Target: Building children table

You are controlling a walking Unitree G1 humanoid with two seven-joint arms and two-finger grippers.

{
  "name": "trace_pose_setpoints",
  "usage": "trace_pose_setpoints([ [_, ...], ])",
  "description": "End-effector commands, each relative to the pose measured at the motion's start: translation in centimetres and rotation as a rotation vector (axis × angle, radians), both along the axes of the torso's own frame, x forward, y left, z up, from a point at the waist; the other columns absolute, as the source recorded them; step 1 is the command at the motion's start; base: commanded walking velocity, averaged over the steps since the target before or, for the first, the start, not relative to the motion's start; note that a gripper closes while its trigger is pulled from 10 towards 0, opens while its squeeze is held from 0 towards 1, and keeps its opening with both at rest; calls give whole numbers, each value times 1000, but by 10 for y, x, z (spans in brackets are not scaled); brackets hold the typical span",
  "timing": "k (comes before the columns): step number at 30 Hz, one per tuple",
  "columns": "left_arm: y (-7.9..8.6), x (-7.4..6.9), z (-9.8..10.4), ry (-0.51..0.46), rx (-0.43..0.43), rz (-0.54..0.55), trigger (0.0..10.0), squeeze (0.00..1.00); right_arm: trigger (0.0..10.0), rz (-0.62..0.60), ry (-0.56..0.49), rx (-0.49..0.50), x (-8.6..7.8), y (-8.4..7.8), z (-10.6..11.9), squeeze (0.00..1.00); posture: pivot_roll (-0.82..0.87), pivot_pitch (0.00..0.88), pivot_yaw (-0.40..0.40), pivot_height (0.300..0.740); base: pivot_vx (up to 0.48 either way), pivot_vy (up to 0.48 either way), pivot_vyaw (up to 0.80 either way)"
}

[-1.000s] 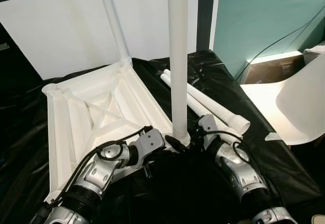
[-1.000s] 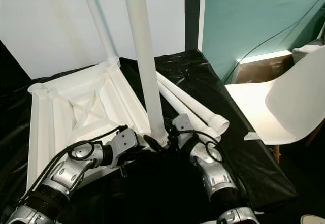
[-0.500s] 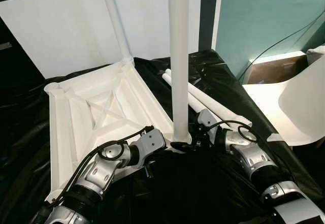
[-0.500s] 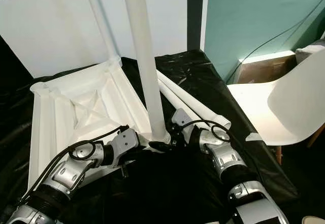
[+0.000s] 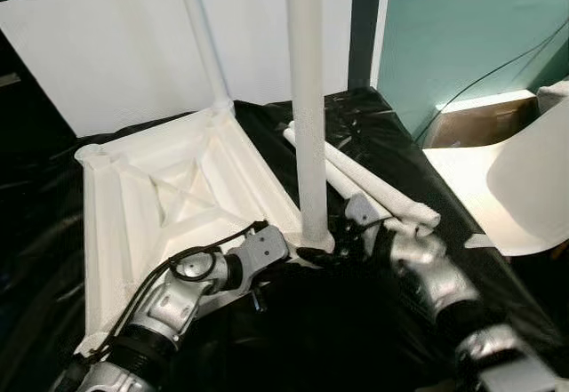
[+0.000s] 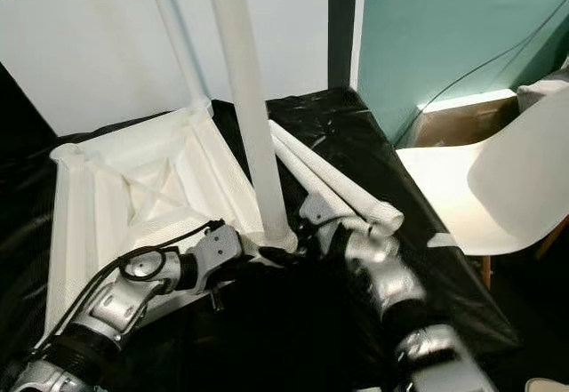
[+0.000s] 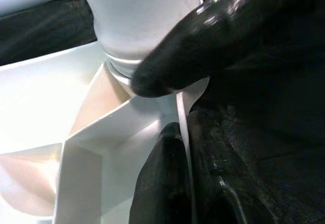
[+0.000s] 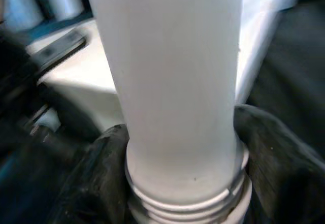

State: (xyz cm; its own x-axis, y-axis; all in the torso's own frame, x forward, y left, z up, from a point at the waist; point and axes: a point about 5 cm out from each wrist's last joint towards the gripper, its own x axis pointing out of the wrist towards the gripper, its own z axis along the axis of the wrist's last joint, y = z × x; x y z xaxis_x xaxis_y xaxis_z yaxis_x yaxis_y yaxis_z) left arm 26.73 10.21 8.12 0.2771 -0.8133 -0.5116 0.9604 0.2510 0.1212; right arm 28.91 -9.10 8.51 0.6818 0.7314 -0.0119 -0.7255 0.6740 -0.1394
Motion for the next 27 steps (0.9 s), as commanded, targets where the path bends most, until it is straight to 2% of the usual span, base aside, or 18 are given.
trace_pose_setpoints([
  [1, -6, -37, -51, 249, 60, -70, 10000, 0, 0, -147, -27, 36, 5, 0, 6, 0, 99, 0, 25, 740, 0, 0, 0],
  [4, -5, -37, -51, 251, 64, -75, 10000, 0, 0, -239, -31, 86, 6, -3, 7, 0, 91, 0, 35, 740, 0, 0, 0],
  [14, -4, -37, -51, 250, 71, -80, 10000, 0, 0, -213, 3, 84, 5, 1, 3, 0, 91, 0, 38, 740, 0, 0, 0],
  [15, -4, -36, -51, 249, 72, -78, 10000, 0, 10000, -164, 23, 66, 5, 5, 3, 1000, 93, 0, 35, 740, 0, 0, 0],
  [18, -4, -36, -51, 249, 72, -77, 10000, 0, 10000, -147, 24, 62, 6, 6, 4, 1000, 93, 0, 35, 740, 0, 0, 0],
  [20, -4, -35, -51, 248, 71, -73, 10000, 0, 10000, -50, 1, 32, 8, 8, 10, 1000, 90, 0, 35, 740, 0, 0, 0],
  [21, -4, -34, -51, 247, 71, -73, 10000, 0, 10000, 23, -14, 8, 11, 7, 15, 0, 90, 0, 36, 740, 0, 0, 0],
  [23, -4, -34, -51, 247, 71, -73, 10000, 0, 10000, 23, -14, 8, 11, 7, 15, 0, 90, 0, 36, 740, 0, 0, 0],
  [25, -4, -33, -51, 241, 73, -74, 10000, 0, 10000, 180, -69, -62, 21, 2, 29, 0, 95, 0, 34, 740, 0, 0, 0],
  [27, -4, -33, -51, 241, 73, -74, 10000, 0, 10000, 180, -69, -62, 21, 2, 29, 0, 95, 0, 34, 740, 0, 0, 0],
])
